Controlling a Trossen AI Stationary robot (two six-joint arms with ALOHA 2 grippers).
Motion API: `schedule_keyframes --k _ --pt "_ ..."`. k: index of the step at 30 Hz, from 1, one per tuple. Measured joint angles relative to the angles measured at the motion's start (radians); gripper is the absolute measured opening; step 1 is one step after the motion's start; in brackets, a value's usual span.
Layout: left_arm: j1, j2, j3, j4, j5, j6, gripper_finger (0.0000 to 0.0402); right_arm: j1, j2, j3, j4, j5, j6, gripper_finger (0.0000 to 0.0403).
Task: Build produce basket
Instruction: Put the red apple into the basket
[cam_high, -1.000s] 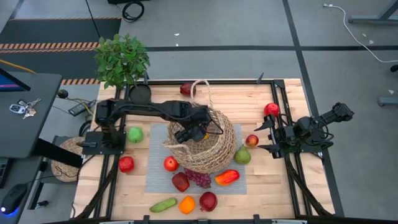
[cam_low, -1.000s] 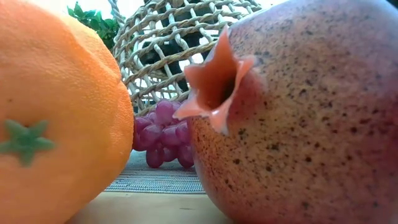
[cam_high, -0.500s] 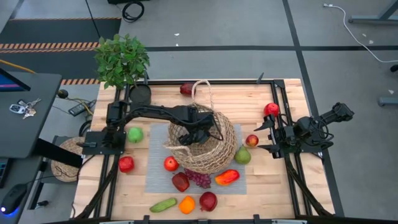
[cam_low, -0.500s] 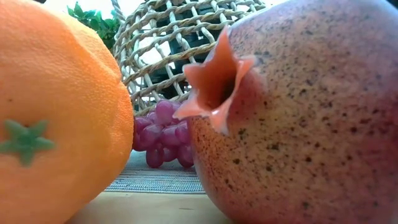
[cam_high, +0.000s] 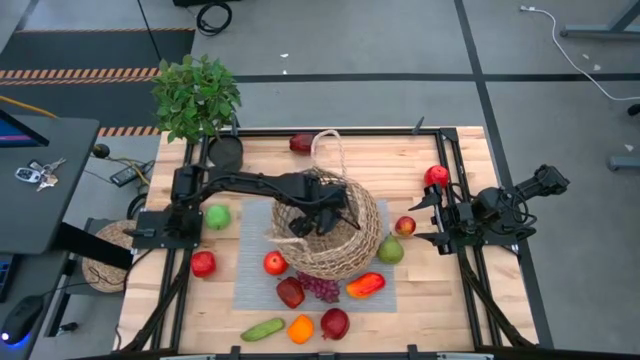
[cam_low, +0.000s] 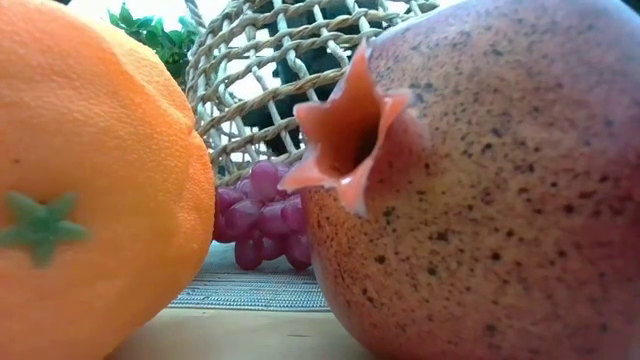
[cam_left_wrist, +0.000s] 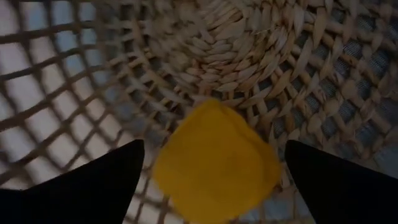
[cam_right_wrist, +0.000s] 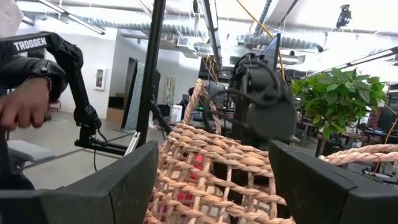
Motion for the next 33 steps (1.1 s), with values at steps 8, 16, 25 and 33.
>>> schedule_keyframes --k 8,16,25,33 --pt "-0.007 0.000 0.210 -0.208 -0.008 -0.165 0.0394 0.000 0.000 0.000 0.000 0.000 0.000 0.0310" --pt "-0.005 -0.027 0.322 -0.360 -0.031 -0.308 0.0394 0.000 0.000 0.000 0.000 0.000 0.000 0.0310" --pt "0.040 -0.262 0.277 -0.369 -0.034 -0.448 0.0393 0.000 0.000 0.000 0.000 0.000 0.000 0.0310" --pt "0.120 -0.520 0.067 -0.332 -0.035 -0.600 0.0393 0.000 0.000 0.000 0.000 0.000 0.000 0.0310"
